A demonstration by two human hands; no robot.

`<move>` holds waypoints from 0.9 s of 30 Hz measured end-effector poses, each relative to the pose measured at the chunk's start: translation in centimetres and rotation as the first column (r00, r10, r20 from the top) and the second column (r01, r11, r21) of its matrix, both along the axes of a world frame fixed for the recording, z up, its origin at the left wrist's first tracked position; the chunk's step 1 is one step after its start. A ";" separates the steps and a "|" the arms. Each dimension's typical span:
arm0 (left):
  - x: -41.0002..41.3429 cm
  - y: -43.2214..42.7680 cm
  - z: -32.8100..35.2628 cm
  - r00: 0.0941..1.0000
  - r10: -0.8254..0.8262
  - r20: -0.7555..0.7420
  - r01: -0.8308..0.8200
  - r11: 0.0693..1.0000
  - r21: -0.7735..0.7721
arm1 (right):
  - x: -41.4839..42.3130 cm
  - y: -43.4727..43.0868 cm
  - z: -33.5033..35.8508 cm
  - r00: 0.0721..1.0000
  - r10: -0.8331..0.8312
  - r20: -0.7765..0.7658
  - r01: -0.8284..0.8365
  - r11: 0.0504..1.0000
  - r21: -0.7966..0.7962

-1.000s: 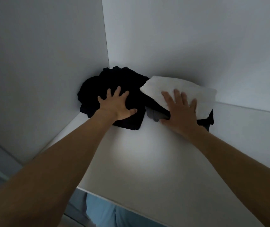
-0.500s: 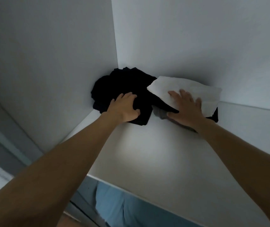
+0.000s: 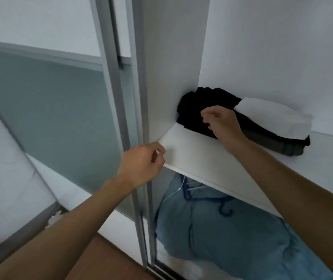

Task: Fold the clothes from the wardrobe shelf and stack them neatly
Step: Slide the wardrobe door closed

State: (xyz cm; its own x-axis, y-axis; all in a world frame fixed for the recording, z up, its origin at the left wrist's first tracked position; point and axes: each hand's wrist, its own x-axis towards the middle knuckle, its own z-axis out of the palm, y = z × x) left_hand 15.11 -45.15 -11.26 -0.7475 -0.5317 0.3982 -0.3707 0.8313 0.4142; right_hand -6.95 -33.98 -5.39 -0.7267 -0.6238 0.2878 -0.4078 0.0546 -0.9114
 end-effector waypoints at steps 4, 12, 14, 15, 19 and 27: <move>3.8 -2.7 -0.6 0.972 0.216 0.094 -0.224 0.971 0.083 | 8.0 -5.0 1.8 0.990 0.120 0.079 -0.115 0.991 -0.063; 2.0 -4.4 -1.0 0.967 0.065 0.247 -0.089 0.992 0.088 | 13.2 -10.8 1.7 0.972 0.030 -0.232 -0.008 0.995 0.095; 1.6 -4.9 -1.0 0.974 0.034 0.225 -0.071 0.985 0.160 | 12.7 -11.0 1.6 0.960 0.019 -0.281 0.016 0.992 0.124; 1.6 -5.2 -1.1 0.976 0.025 0.217 -0.064 0.983 0.175 | 12.6 -11.0 1.6 0.955 0.018 -0.296 0.022 0.991 0.133; 2.1 -5.6 -1.5 0.974 -0.040 0.222 -0.007 0.978 0.209 | 12.6 -10.3 1.5 0.950 -0.003 -0.313 0.042 0.992 0.119; 0.1 -3.3 0.9 0.951 -0.044 0.306 0.053 0.998 -0.024 | 11.7 -6.1 1.8 0.950 -0.016 -0.312 0.053 0.993 0.109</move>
